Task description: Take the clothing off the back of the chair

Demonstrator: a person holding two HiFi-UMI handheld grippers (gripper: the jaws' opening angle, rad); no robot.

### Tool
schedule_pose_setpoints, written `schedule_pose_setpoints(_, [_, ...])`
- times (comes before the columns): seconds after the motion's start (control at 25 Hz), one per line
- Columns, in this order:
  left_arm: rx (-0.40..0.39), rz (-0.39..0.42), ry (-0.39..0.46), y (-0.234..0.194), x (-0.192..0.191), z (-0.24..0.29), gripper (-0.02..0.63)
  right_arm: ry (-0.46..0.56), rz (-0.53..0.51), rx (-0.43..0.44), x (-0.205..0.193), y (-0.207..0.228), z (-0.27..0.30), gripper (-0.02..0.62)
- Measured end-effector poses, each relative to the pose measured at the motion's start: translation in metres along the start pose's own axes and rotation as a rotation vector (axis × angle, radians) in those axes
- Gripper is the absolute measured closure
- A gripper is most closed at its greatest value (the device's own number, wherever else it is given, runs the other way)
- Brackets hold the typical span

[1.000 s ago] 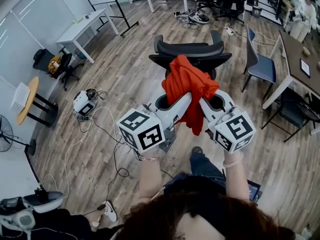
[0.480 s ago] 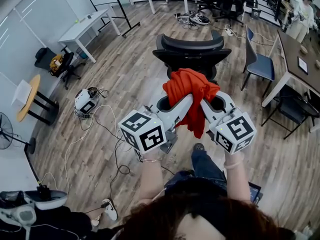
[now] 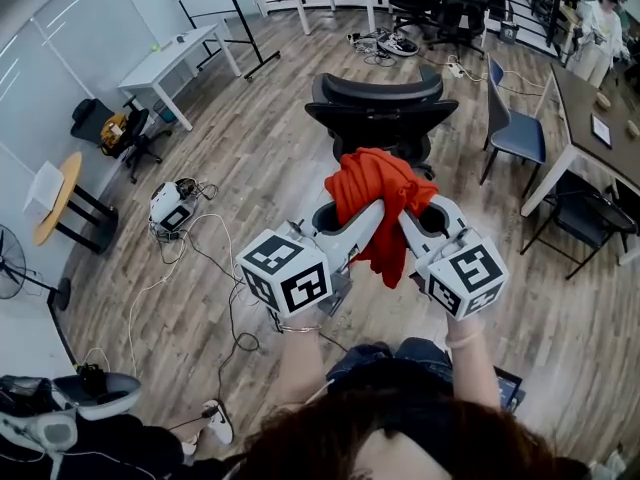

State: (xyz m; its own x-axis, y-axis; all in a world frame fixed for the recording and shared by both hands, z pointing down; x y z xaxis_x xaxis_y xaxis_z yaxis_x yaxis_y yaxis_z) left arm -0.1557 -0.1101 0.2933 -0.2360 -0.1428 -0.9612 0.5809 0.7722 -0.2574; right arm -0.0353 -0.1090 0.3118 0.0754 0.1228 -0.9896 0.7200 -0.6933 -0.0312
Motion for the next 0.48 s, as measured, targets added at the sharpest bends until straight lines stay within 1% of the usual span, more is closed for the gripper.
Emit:
schedule_pose_setpoints(0.2, [0.003,0.004,0.005,0.015,0.004,0.008,0.479,0.000,-0.004,-0.001,0.011,0.006,-0.013,0.561])
schedule_pose_setpoints(0.48, [0.017,0.001,0.020,0.051,-0.012,0.021,0.479,-0.007,-0.010,0.012,0.012,0.018,-0.051,0.561])
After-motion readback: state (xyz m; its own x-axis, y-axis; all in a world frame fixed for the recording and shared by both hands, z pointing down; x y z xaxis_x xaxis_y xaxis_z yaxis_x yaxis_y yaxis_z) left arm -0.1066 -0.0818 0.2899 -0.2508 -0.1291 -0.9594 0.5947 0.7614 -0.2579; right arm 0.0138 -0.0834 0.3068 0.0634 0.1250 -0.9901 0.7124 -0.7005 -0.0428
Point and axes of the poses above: the fingertips, and each gripper's own axes: z forward along the fingers, y to its right, x out of its top, the point moved 6 cm from there along -z, backward along the fingers, and after that the axes turned 6 degrees about y, right-handed, at the moved point
